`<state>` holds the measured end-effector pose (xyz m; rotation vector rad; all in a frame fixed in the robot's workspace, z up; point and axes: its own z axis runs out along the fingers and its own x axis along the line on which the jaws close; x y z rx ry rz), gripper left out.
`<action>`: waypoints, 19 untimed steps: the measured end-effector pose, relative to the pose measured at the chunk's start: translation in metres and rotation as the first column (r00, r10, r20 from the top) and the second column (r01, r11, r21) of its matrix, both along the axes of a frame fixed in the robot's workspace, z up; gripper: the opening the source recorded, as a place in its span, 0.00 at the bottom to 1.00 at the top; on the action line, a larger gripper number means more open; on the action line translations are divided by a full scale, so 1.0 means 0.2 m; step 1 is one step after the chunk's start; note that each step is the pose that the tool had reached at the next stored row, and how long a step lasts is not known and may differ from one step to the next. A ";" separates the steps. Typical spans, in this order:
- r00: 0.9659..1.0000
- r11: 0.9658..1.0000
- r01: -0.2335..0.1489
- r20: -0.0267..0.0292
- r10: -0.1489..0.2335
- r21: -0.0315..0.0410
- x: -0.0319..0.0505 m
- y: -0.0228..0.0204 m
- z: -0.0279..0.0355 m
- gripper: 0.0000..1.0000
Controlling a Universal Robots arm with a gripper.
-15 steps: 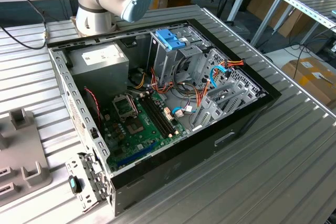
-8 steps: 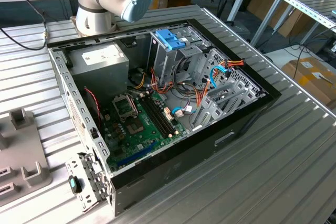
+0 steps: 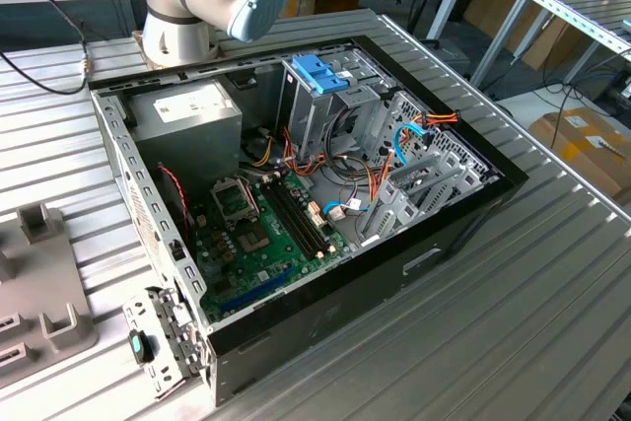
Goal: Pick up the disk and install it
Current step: 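Pick up the disk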
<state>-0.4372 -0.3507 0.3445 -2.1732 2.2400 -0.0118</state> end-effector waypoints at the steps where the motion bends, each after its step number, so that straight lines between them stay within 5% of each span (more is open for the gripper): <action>1: 1.000 1.000 0.000 0.000 0.000 -0.002 0.000 0.000 -0.001 0.42; 5: 1.000 1.000 0.000 0.000 0.000 -0.004 0.000 0.000 -0.001 0.60; 19: 1.000 1.000 0.000 0.000 0.000 -0.004 0.000 0.000 -0.154 0.60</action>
